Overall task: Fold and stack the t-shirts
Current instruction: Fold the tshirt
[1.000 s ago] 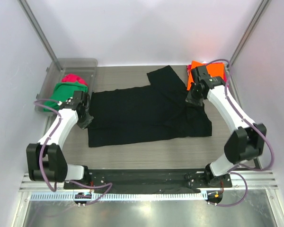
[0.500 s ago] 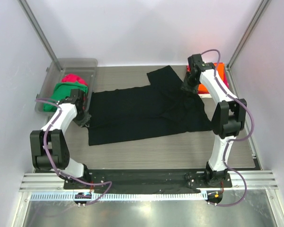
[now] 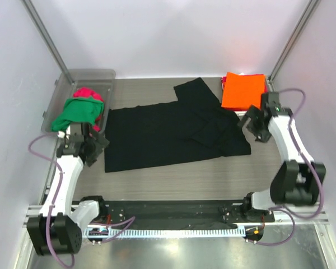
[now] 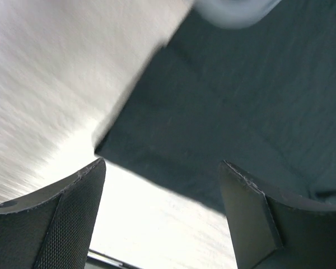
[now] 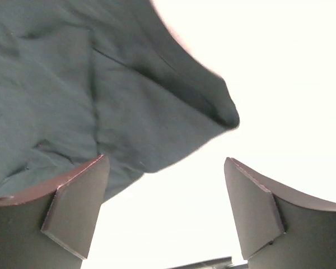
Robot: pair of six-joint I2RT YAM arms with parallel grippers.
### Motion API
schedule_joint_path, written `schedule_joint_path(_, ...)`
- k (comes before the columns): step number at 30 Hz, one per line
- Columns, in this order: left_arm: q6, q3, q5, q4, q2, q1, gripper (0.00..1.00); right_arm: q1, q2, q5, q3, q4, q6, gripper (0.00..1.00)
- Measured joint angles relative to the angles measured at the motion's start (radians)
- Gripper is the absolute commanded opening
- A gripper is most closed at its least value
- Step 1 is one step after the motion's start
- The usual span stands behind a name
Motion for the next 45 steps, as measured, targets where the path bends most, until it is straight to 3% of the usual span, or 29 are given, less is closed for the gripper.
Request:
schedule_joint_path(4,-0.057,-0.218,0.068,0.045,-0.137,0.0,0.84,-0.096,-0.188,-0.089,-0.303,0.09,0.045,0.79)
schedule_joint_path(8,-0.1,-0.34,0.106,0.056,-0.166,0.0,0.83,-0.156,-0.149,-0.188,-0.484,0.179,0.072,0.76)
schedule_joint_path(11,-0.124,-0.369,0.117,0.087,-0.166,0.0,0.81,-0.175,-0.101,-0.224,-0.518,0.233,0.082,0.73)
schedule_joint_path(17,-0.162,-0.414,0.122,0.185,-0.115,0.001,0.77,-0.205,-0.048,-0.265,-0.514,0.338,0.093,0.64)
schedule_joint_path(23,-0.182,-0.423,0.136,0.288,-0.037,0.001,0.65,-0.214,-0.029,-0.267,-0.512,0.393,0.092,0.5)
schedule_joint_path(24,-0.186,-0.422,0.139,0.307,-0.021,0.001,0.59,-0.214,-0.026,-0.262,-0.512,0.399,0.092,0.48)
schedule_joint_path(26,-0.196,-0.423,0.14,0.342,0.005,0.001,0.46,-0.214,-0.022,-0.256,-0.511,0.41,0.089,0.36)
schedule_joint_path(27,-0.198,-0.423,0.142,0.36,0.019,0.001,0.31,-0.214,-0.017,-0.25,-0.511,0.418,0.089,0.25)
schedule_joint_path(30,-0.203,-0.425,0.142,0.395,0.057,0.001,0.05,-0.214,0.001,-0.248,-0.51,0.435,0.088,0.01)
schedule_joint_path(35,-0.195,-0.351,0.14,0.345,0.123,0.002,0.0,-0.214,0.064,-0.262,-0.417,0.381,0.1,0.01)
schedule_joint_path(39,-0.161,-0.092,0.123,0.185,0.187,0.014,0.0,-0.211,0.069,-0.263,-0.191,0.267,0.104,0.01)
schedule_joint_path(42,-0.144,0.043,0.14,0.16,0.129,0.078,0.0,-0.224,-0.029,-0.281,-0.077,0.227,0.104,0.01)
schedule_joint_path(45,-0.144,0.032,0.154,0.132,0.003,0.121,0.0,-0.242,-0.195,-0.317,-0.119,0.216,0.113,0.01)
